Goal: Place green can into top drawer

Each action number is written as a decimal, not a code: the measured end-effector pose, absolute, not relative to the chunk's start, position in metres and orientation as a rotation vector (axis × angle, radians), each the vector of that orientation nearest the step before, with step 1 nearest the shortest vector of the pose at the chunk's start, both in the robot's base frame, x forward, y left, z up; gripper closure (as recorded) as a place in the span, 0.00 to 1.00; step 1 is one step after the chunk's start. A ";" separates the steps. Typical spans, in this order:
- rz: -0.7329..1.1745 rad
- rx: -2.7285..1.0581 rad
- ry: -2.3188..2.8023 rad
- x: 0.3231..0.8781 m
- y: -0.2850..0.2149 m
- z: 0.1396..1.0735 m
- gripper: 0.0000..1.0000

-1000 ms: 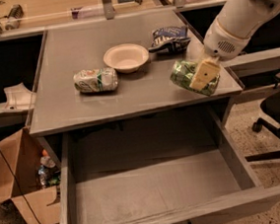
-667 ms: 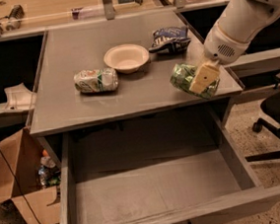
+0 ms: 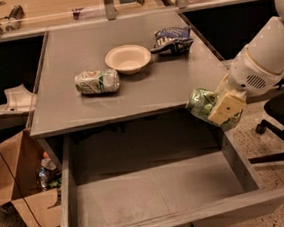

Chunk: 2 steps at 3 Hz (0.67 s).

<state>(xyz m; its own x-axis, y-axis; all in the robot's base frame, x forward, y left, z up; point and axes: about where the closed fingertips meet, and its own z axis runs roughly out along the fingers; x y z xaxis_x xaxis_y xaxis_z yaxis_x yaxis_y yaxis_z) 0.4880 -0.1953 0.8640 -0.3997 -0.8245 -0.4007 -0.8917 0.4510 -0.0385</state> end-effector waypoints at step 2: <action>0.245 -1.446 2.338 0.494 -0.195 0.855 1.00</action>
Offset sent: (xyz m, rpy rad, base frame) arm 0.0170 -0.0024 -0.0218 -0.0003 -0.0322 -0.0170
